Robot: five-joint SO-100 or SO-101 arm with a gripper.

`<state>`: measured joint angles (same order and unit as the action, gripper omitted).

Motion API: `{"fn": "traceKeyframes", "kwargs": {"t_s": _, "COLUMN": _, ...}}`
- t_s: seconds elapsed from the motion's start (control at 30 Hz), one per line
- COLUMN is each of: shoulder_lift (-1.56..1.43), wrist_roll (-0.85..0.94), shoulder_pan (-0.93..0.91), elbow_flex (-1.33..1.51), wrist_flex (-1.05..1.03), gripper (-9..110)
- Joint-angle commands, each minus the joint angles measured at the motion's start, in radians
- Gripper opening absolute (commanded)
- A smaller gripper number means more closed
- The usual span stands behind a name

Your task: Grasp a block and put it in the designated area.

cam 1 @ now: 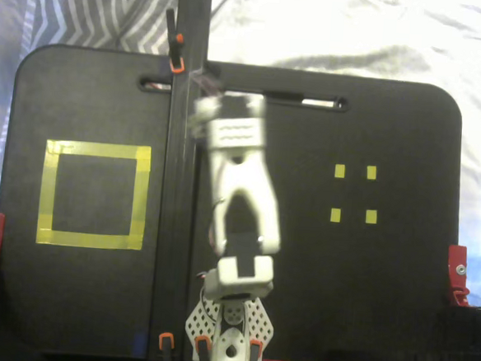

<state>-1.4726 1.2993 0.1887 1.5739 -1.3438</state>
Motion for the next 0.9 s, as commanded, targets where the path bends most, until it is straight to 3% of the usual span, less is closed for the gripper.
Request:
{"fn": "traceKeyframes", "kwargs": {"t_s": 0.0, "shoulder_lift": -0.083, "wrist_roll": -0.061, "shoulder_pan": 0.087, "elbow_flex": 0.035, "wrist_flex": 0.005, "gripper": 19}}
{"fn": "traceKeyframes", "kwargs": {"t_s": 0.87, "shoulder_lift": -0.101, "wrist_roll": -0.497, "shoulder_pan": 0.603, "elbow_flex": 0.192, "wrist_flex": 0.071, "gripper": 19}}
